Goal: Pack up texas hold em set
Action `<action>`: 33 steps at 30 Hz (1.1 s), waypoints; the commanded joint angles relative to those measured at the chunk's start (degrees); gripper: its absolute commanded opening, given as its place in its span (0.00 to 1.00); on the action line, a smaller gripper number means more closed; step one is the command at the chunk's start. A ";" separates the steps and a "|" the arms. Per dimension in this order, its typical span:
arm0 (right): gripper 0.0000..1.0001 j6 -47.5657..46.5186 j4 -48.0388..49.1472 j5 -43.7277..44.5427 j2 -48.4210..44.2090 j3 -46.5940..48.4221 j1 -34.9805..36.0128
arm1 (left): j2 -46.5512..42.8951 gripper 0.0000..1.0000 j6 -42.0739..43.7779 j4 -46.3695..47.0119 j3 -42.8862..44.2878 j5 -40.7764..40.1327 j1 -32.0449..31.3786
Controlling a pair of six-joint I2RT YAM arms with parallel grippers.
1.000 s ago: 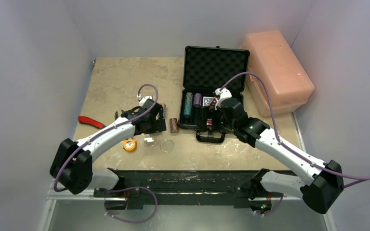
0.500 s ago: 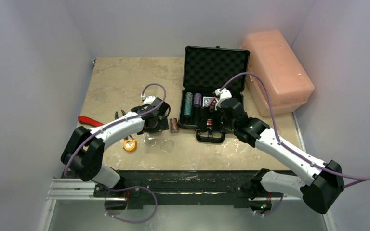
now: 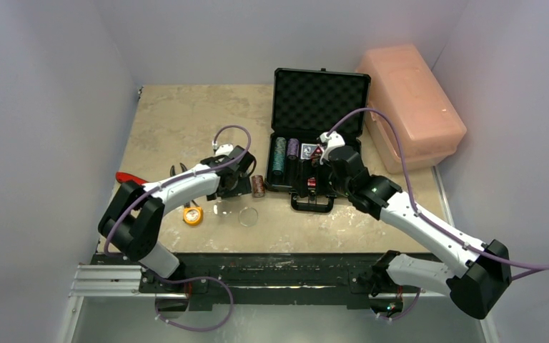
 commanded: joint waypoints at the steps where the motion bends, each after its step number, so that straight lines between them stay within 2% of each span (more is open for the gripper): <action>1: 0.99 0.07 0.17 -0.80 -1.86 -0.40 0.13 | 0.27 0.88 -0.81 2.85 0.86 -1.87 -0.31; 10: 0.99 0.16 -0.11 -0.96 -2.35 -0.47 0.13 | 1.61 0.81 -0.18 4.74 0.35 -2.56 -0.25; 16: 0.99 0.25 -0.16 -1.02 -2.41 -0.67 0.11 | 2.11 0.71 0.59 7.49 -0.87 -2.02 -0.27; 24: 0.99 0.33 -0.52 -1.20 -2.71 -0.45 0.08 | 0.69 0.34 3.60 13.76 -4.13 0.83 -0.23; 29: 0.99 0.59 -0.67 -1.56 -3.02 -0.15 0.14 | -2.03 0.13 5.65 15.11 -5.97 1.59 -0.29; 31: 0.99 0.68 -0.65 -1.78 -3.04 -0.14 0.14 | -2.87 0.01 6.31 15.14 -6.49 1.81 -0.39; 33: 0.99 0.75 -0.61 -2.04 -2.94 0.02 0.11 | -3.77 0.00 6.89 14.56 -6.78 1.91 -0.35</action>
